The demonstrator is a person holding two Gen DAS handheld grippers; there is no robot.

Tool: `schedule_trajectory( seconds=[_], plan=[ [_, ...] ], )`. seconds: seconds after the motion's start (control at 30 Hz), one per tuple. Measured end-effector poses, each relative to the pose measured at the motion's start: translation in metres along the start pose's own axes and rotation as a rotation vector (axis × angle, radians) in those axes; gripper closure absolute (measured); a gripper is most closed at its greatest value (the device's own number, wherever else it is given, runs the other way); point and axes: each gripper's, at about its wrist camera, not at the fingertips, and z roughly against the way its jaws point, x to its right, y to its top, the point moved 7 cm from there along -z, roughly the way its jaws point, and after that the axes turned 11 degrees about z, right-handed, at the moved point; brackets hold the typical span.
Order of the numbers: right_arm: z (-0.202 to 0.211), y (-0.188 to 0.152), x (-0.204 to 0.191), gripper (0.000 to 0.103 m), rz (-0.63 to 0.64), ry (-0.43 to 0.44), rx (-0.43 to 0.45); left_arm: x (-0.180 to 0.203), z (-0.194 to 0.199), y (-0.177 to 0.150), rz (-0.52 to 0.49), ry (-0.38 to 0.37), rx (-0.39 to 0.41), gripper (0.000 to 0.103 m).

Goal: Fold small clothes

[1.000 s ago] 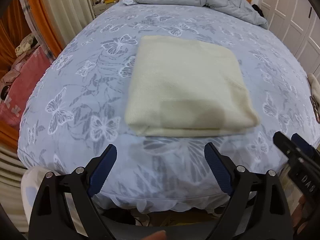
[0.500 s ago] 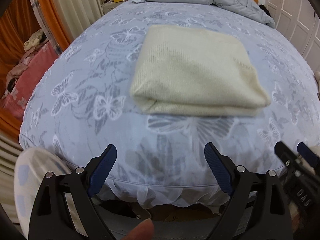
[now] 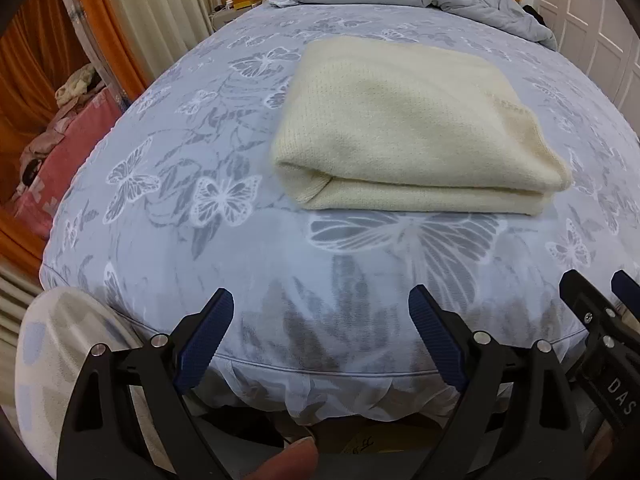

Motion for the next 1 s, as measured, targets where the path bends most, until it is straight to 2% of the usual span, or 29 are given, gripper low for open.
schedule_trajectory(
  seconds=[0.27,1.0],
  plan=[
    [-0.0006,-0.0023,0.003,0.024,-0.027,-0.017,0.003,0.0006,-0.0009,-0.0005,-0.005,-0.015,0.011,0.016],
    [0.003,-0.0036,-0.0052,0.022,0.008,-0.01,0.016,0.0062,0.006,-0.0005,-0.024,-0.027,0.034,0.013]
  ],
)
